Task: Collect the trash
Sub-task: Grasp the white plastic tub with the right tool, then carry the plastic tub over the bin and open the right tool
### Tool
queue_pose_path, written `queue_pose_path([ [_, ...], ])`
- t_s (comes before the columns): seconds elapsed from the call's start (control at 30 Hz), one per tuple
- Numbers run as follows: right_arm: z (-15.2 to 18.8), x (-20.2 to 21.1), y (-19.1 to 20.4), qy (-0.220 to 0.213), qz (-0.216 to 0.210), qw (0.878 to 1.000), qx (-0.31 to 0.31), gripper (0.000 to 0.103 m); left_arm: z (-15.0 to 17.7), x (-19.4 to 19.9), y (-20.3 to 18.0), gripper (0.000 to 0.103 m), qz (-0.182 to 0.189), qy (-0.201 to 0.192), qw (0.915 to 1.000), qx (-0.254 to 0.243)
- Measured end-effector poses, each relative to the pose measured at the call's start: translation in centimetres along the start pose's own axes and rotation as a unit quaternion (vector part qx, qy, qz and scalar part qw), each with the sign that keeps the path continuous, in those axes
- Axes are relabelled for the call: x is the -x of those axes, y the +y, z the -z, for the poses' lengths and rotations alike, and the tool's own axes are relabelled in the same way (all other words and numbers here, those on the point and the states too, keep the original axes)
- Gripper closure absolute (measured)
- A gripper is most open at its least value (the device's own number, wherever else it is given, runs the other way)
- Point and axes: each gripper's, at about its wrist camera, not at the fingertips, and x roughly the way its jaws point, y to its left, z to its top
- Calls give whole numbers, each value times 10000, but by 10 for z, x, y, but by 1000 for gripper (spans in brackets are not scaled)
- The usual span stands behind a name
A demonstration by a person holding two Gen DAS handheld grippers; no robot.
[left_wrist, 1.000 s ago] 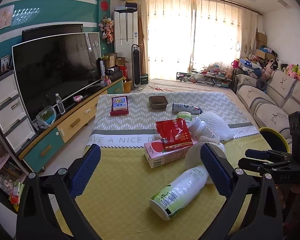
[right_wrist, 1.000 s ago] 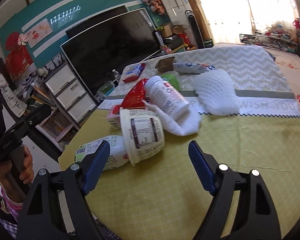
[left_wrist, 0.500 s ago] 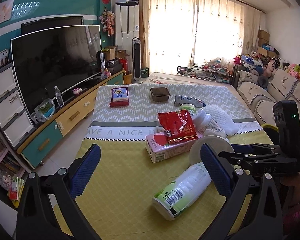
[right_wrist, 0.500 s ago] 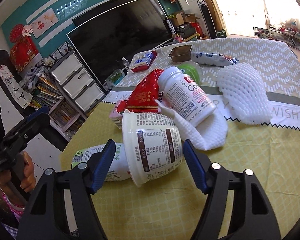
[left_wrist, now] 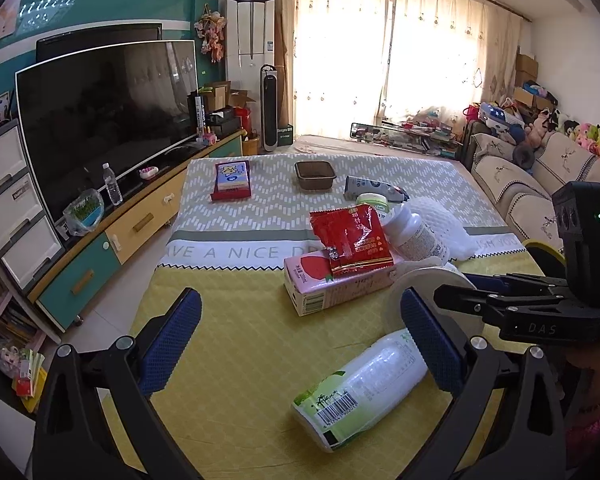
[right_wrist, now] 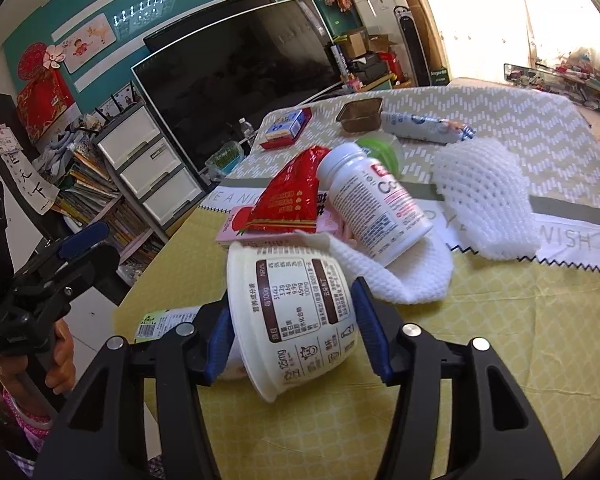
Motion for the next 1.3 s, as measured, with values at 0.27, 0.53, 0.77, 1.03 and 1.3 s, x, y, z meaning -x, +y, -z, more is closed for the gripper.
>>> queue_pose_path([
  [0.27, -2, 21, -8, -307, 508, 9982, -24, 57, 2, -6, -8, 5, 62, 52, 9999, -58],
  [0.53, -4, 40, -21, -742, 1719, 9823, 89, 98, 4, -11, -16, 5, 120, 125, 9997, -143],
  [0.77, -7, 62, -36, -1087, 2177, 9699, 30, 98, 5, -14, -19, 5, 157, 148, 9996, -169],
  [1.03, -5, 103, -73, -1431, 2765, 9494, -427, 98, 7, -17, -21, 5, 201, 185, 9995, -182],
  [1.3, 10, 153, -162, -1513, 3982, 8938, -1401, 97, 9, -20, -31, 5, 249, 248, 9990, -266],
])
